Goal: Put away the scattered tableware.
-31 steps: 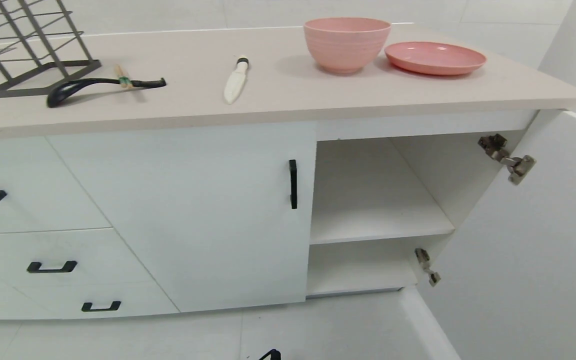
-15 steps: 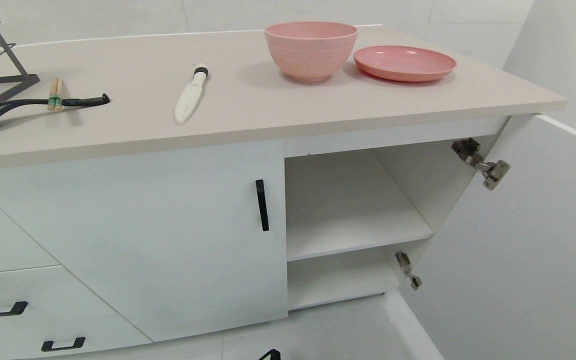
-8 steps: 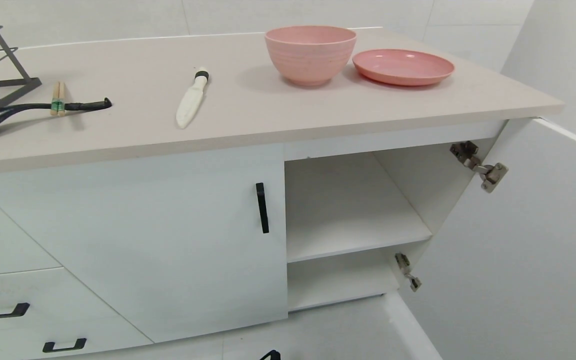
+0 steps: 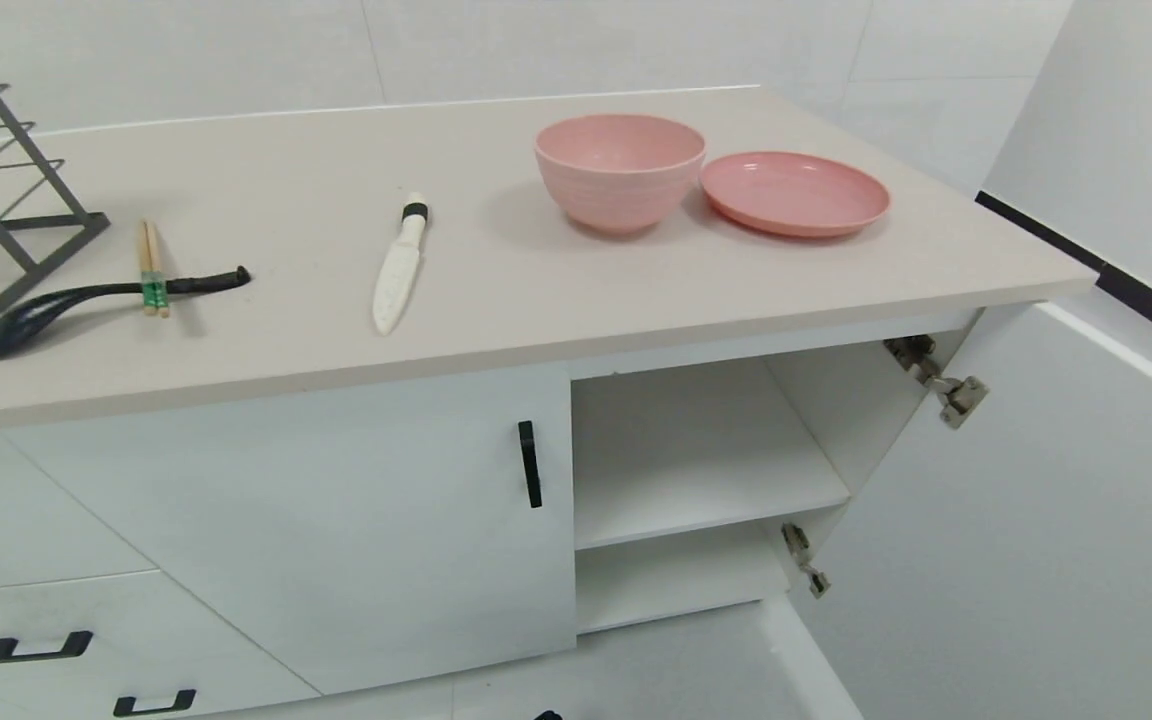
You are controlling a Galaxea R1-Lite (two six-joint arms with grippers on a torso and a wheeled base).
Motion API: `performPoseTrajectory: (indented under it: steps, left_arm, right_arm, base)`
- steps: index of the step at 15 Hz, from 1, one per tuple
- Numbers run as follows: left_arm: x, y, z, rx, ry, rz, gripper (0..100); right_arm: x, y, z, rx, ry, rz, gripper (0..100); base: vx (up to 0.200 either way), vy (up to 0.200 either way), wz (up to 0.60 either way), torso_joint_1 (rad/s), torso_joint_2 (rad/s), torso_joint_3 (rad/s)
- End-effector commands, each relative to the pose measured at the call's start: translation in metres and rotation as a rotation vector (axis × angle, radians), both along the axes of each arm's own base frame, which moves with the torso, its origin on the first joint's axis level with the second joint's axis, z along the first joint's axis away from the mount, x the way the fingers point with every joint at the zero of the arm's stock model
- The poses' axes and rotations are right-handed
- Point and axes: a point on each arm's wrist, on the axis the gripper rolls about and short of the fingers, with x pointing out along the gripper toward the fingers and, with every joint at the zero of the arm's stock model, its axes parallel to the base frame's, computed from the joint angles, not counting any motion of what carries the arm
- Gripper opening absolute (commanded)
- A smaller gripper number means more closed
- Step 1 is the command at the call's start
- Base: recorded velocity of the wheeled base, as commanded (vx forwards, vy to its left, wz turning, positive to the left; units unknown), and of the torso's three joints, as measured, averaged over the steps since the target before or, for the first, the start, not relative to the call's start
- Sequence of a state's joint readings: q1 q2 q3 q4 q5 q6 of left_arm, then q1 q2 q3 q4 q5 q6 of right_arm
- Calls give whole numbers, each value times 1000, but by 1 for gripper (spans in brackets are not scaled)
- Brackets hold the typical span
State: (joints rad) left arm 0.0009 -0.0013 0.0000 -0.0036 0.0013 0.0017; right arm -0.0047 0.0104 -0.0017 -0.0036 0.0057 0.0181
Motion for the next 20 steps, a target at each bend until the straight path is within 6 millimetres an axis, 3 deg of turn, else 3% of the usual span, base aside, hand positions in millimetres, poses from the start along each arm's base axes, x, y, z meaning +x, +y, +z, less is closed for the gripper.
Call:
performPoseTrajectory:
  steps: [1, 7, 20]
  left_arm:
    - [0, 0, 0, 0, 2, 1, 100]
    - [0, 0, 0, 0, 2, 1, 100]
    - [0, 0, 0, 3, 2, 1, 100]
  right_arm:
    - [0, 0, 0, 0, 3, 0, 100]
    - [0, 0, 0, 0, 3, 0, 100]
    - [0, 0, 0, 0, 3, 2, 100]
  base:
    - [0, 0, 0, 207, -540, -198]
    - [0, 0, 0, 163, -478, -214]
    - [0, 0, 0, 308, -503, -240]
